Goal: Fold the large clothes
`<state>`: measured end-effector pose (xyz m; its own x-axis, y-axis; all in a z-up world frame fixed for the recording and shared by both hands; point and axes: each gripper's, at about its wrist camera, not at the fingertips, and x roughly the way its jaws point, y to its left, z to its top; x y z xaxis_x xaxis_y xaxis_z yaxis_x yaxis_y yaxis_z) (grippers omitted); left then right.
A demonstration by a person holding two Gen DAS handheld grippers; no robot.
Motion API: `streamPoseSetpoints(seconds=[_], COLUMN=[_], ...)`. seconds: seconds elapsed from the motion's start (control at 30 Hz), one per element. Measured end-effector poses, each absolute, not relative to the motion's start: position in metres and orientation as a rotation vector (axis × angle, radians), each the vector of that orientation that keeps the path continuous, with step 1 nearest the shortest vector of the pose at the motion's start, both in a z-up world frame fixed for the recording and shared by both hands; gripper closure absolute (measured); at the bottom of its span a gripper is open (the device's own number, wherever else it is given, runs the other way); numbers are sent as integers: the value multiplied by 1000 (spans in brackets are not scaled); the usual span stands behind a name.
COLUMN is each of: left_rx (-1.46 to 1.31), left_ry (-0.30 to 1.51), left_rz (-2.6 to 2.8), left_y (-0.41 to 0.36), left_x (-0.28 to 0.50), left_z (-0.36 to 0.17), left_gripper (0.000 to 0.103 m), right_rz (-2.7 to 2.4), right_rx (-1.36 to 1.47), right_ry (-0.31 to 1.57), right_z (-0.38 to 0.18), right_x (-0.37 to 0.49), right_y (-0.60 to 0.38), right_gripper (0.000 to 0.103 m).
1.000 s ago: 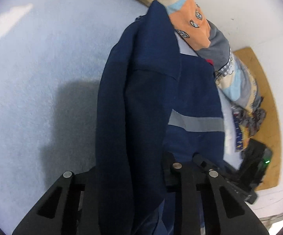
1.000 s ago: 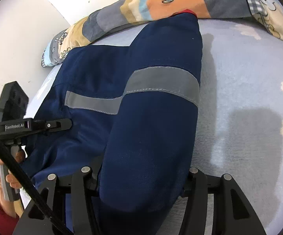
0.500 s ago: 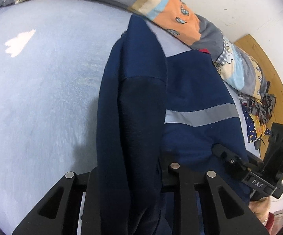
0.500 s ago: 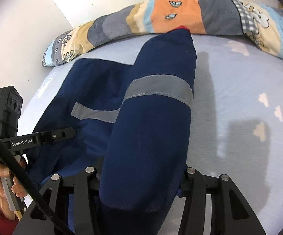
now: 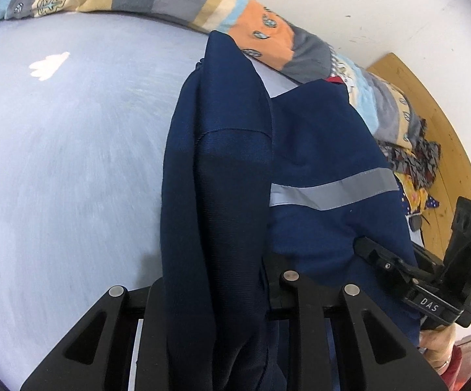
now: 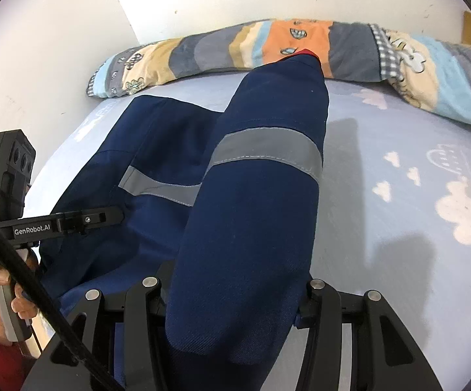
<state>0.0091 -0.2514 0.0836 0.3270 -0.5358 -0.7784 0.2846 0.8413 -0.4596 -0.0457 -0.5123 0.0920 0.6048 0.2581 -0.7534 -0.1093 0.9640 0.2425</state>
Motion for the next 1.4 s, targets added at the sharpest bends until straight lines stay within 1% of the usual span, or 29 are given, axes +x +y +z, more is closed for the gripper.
streamPoseSetpoints(seconds=[0.23, 0.37, 0.53, 0.83, 1.07, 1.17, 1.2, 1.23, 1.27, 1.33, 1.4], left_rx=[-219, -221, -217, -147, -175, -194, -200, -200, -205, -236, -226], left_ry=[1069, 1076, 1083, 1081, 1041, 1044, 1064, 1075, 1078, 1079, 1080], left_rz=[-562, -579, -583, -543, -521, -517, -506, -496, -480, -469, -467], left_y=[-270, -285, -298, -310, -311, -312, -314, -314, -314, -311, -312], left_x=[-55, -88, -108, -109, -86, -75, -70, -68, -67, -67, -67], left_z=[90, 78, 63, 45, 51, 43, 34, 29, 23, 19, 20], left_gripper=[80, 80, 80, 80, 80, 80, 79, 76, 75, 71, 70], right_rz=[199, 188, 173, 173, 164, 151, 148, 144, 137, 126, 132], right_rx=[143, 144, 135, 135, 163, 170, 177, 191, 215, 270, 329], right_ry=[864, 870, 894, 927, 896, 896, 916, 940, 974, 1022, 1030], right_z=[99, 91, 78, 58, 63, 59, 52, 43, 32, 15, 11], right_x=[-116, -150, -178, -164, -142, -129, -122, -115, -109, -104, -105], right_y=[-522, -534, -544, -546, -547, -550, -552, -554, -557, -563, -570], right_gripper=[51, 51, 51, 51, 51, 51, 51, 50, 47, 44, 44])
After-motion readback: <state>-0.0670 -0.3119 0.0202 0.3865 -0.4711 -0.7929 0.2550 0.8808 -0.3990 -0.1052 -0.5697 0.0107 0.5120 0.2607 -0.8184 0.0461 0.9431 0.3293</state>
